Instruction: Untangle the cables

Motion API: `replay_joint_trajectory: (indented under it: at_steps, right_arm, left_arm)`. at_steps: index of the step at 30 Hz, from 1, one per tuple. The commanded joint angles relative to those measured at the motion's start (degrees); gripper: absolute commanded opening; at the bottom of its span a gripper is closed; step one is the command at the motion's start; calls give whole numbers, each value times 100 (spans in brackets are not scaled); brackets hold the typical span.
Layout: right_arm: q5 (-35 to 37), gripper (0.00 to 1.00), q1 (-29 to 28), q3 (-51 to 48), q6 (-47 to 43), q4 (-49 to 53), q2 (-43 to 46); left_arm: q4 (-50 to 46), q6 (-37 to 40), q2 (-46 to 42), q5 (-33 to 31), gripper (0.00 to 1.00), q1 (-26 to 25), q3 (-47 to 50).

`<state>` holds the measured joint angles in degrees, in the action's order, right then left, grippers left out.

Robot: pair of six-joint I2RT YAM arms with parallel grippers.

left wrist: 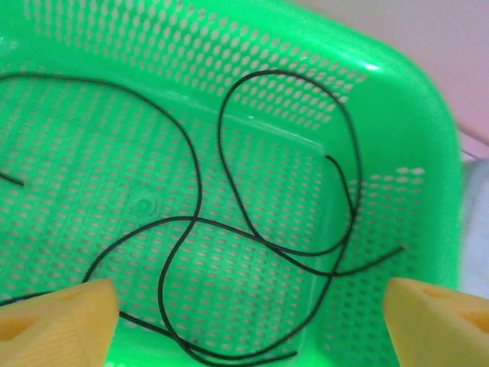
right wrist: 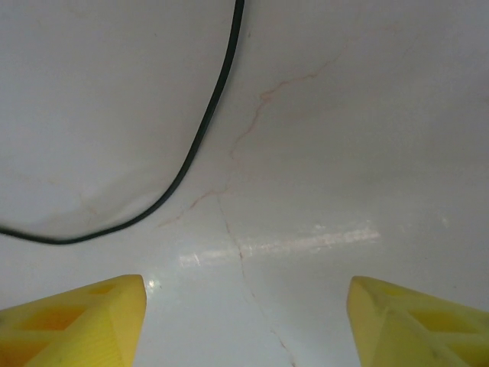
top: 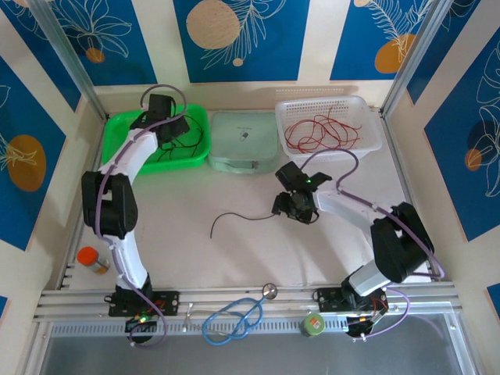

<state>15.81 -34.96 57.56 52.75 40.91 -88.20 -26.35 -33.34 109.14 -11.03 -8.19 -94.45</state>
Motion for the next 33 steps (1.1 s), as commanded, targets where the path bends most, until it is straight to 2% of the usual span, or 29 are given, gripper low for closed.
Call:
replay_joint_trajectory:
  at_steps: [1,10,16,19,24,27,30,33]
  right_arm:
    - [357,72,-187,399,552,424,-372]
    - [274,71,-321,1053,1076,328,-1412]
    - [361,66,-318,1351,1270,306,-1898]
    - [362,58,-318,1454,1308,281,-2078]
    - [159,23,-327,1461,1298,66,-2301]
    - [147,9,-360,1425,1303,4,-2316]
    - [166,0,-389,1412,1240,2,-2257]
    - [126,0,-412,1357,1122,-82,-2136]
  left_arm:
    - [-38,445,-675,549,98,54,-222]
    - [-426,1056,-1410,1464,100,55,-478]
    - [-646,1263,-1984,1972,100,54,-359]
    - [-735,1338,-2342,2171,100,45,-236]
    - [-835,1383,-2968,2322,100,45,72]
    - [-876,1374,-3314,2383,100,45,262]
    - [-963,1374,-3586,2476,99,45,412]
    - [-1093,1374,-3773,2619,96,48,513]
